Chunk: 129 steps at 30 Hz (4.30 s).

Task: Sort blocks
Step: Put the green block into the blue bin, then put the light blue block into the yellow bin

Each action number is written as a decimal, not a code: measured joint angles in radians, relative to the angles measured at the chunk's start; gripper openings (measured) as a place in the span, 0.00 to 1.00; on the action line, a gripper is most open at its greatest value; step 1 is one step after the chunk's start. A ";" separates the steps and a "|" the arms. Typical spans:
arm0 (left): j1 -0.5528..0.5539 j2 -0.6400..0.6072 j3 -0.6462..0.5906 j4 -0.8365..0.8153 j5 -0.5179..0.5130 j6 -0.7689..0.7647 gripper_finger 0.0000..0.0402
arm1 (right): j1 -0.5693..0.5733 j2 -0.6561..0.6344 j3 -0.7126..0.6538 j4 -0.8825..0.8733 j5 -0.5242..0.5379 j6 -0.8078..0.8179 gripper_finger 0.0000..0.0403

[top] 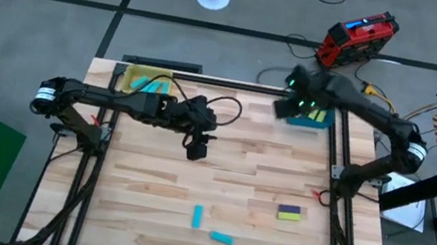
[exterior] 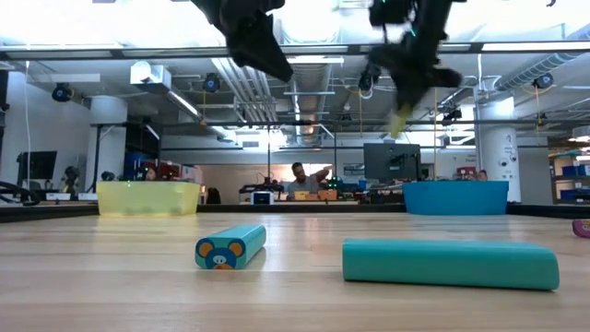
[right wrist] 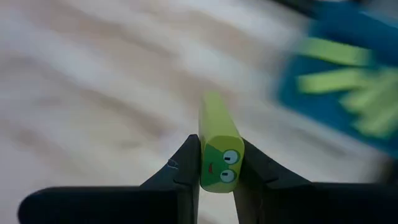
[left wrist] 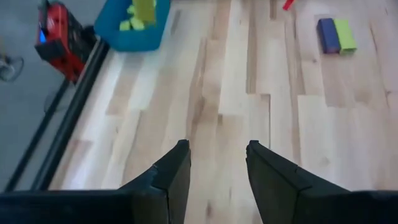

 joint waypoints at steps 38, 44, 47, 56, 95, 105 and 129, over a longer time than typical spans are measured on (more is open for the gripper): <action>-0.241 0.001 0.000 -0.283 0.210 -1.258 0.34 | -0.123 -0.133 -0.088 0.091 0.027 -0.147 0.30; -0.384 0.021 0.000 -0.261 0.135 -1.581 0.34 | -0.006 -0.148 -0.097 0.108 0.092 -0.103 0.27; -0.447 0.064 0.000 -0.233 0.111 -1.720 0.34 | 0.025 -0.142 -0.101 0.108 0.105 -0.102 0.27; -0.512 0.250 0.045 -0.172 0.101 -1.836 0.34 | 0.081 -0.123 -0.124 0.108 0.105 -0.062 0.35; -0.486 0.642 0.379 -0.385 0.028 -1.856 0.55 | 0.097 -0.122 -0.131 0.101 0.097 -0.061 0.50; -0.483 0.636 0.270 -0.268 0.047 -1.846 0.48 | 0.097 -0.122 -0.131 0.101 0.097 -0.063 0.50; -0.485 0.628 0.212 -0.273 0.024 -1.711 0.18 | 0.097 -0.122 -0.141 0.101 0.097 -0.063 0.50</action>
